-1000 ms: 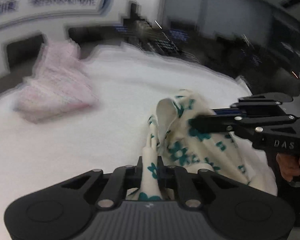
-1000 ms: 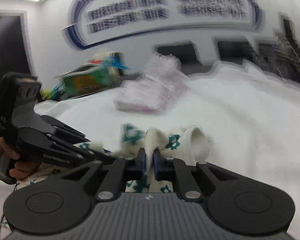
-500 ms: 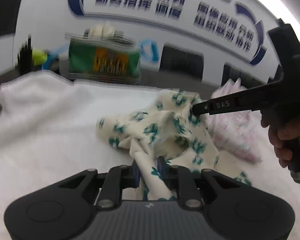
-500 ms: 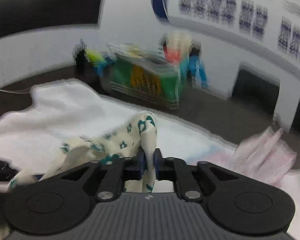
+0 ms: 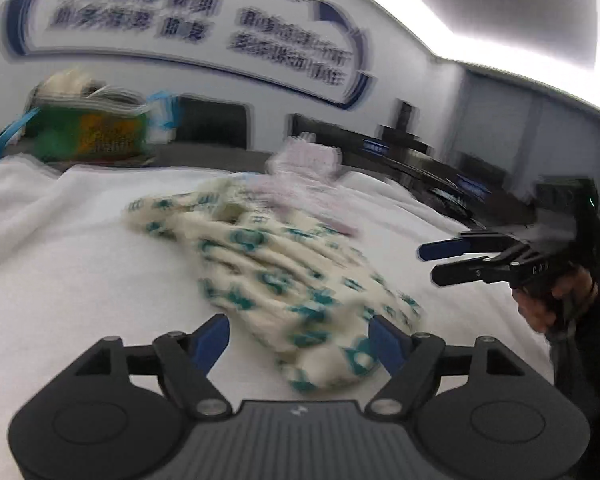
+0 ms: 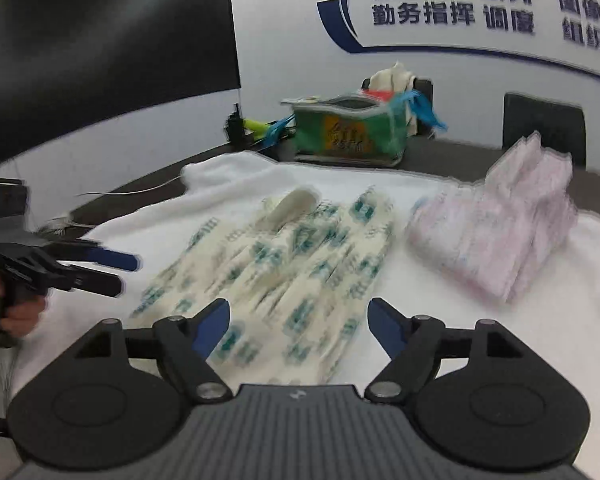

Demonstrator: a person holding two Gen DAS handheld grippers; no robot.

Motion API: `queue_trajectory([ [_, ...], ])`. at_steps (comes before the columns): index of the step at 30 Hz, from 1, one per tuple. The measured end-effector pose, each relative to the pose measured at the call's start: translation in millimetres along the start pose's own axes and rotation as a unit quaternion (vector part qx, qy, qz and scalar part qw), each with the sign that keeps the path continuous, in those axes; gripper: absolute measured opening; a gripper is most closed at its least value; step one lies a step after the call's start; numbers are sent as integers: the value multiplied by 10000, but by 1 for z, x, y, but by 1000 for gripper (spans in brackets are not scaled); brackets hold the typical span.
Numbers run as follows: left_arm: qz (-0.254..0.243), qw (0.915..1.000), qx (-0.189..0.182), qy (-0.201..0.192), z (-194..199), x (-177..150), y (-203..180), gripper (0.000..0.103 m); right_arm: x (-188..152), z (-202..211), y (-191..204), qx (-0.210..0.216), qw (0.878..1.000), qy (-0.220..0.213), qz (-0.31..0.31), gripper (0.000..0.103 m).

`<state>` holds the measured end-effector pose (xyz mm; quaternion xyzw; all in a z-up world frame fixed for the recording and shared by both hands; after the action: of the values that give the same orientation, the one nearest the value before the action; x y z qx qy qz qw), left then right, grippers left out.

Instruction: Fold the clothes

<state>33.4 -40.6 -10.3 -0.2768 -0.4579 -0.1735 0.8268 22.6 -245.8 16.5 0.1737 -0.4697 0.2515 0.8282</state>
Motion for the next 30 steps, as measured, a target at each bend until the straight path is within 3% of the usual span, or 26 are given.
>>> queue_trajectory([
  [2, -253, 9995, 120, 132, -14, -3, -7, 75, -15, 9, 9, 89, 9999, -41, -104, 78],
  [6, 87, 9993, 243, 253, -24, -4, -5, 73, -23, 3, 14, 65, 9999, -102, 9, 78],
  [9, 183, 9992, 305, 196, -23, -10, -9, 71, -25, -21, 6, 26, 9997, 106, -221, 75],
  [10, 187, 9991, 327, 213, -25, -13, -10, 50, -28, -31, 5, 56, 9993, 201, -297, 65],
  [11, 252, 9987, 332, 299, -26, -14, -10, 12, -30, -38, 7, 145, 9988, 274, -376, 45],
  [14, 631, 9963, 210, 548, -20, -14, -12, 8, -26, -44, 16, 168, 9984, 352, -412, 18],
  [16, 679, 9960, 56, 571, -3, -15, -20, 3, -21, -35, 25, 86, 9990, 368, -227, 14],
  [19, 915, 9934, -147, 674, 25, -25, -34, 3, -29, 0, 39, 170, 9987, 438, -207, 7],
  [24, 1319, 9876, -416, 749, 47, -67, -53, 6, -56, 46, 65, 339, 9966, 684, -299, 6],
  [28, 1507, 9866, -405, 483, 53, -70, -42, 43, -66, 58, 57, 126, 9961, 675, -549, 11],
  [29, 1596, 9860, -353, 333, 58, -65, -37, 56, -64, 61, 51, 69, 9961, 593, -647, 23],
  [30, 1696, 9851, -256, 157, 64, -58, -31, 62, -58, 63, 46, -7, 9968, 455, -659, 33],
])
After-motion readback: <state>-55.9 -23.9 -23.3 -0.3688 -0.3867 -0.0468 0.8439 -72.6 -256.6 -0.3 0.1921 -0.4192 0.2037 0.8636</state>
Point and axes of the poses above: each gripper's, at about its wrist camera, not at the fingertips, and z roughly against the way its jaws point, y to its left, x to its top, the point moved 9 cm from there along -z, roughly the way its jaws point, and after that the axes turned 7 degrees about z, right-handed, at the moved point
